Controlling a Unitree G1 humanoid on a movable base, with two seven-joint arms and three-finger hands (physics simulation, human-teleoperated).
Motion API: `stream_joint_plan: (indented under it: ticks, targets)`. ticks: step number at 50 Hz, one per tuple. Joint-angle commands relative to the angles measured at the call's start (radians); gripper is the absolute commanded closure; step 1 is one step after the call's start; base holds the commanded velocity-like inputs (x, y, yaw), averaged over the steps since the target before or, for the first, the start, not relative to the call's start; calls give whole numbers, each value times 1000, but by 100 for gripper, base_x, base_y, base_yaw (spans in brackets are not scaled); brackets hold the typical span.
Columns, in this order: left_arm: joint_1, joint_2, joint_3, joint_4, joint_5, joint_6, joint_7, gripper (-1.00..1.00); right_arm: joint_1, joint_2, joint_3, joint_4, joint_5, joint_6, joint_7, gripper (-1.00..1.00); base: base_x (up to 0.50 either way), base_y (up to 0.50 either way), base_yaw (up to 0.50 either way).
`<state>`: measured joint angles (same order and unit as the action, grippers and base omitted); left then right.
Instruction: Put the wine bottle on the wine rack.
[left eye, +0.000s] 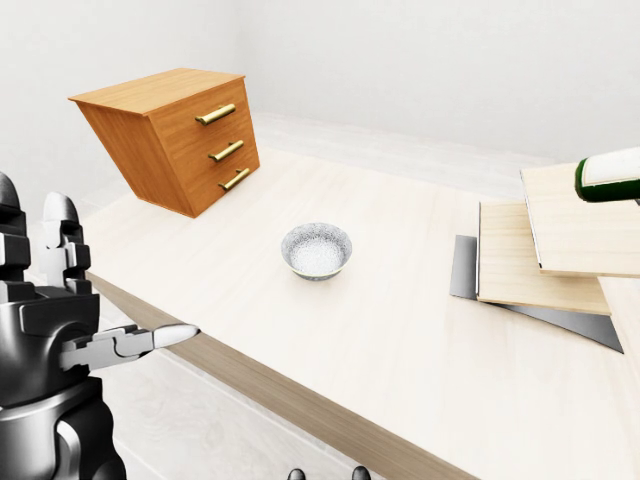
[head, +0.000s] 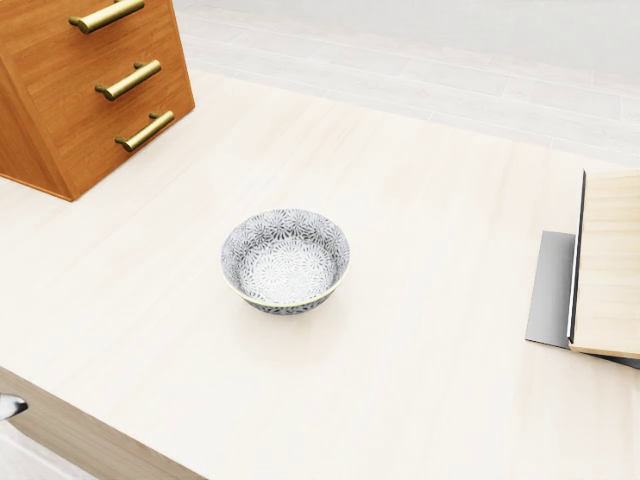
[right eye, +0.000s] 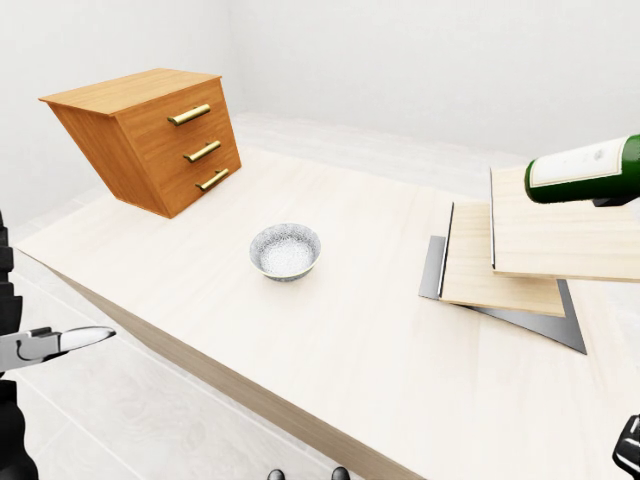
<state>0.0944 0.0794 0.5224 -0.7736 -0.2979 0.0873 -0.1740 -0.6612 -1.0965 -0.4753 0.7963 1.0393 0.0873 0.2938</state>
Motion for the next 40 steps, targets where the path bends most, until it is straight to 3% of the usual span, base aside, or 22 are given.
stream_joint_plan:
  ticks: [1, 40]
  targets:
    - [-2, 4, 8, -7, -6, 0, 2, -100, -12, 19, -3, -5, -51, 0, -33, 100, 0, 0, 0]
    - [-12, 10, 11, -6, -9, 0, 7, -100, -43, 85, 8, 66, -155, 0, 16, 100, 0, 0, 0]
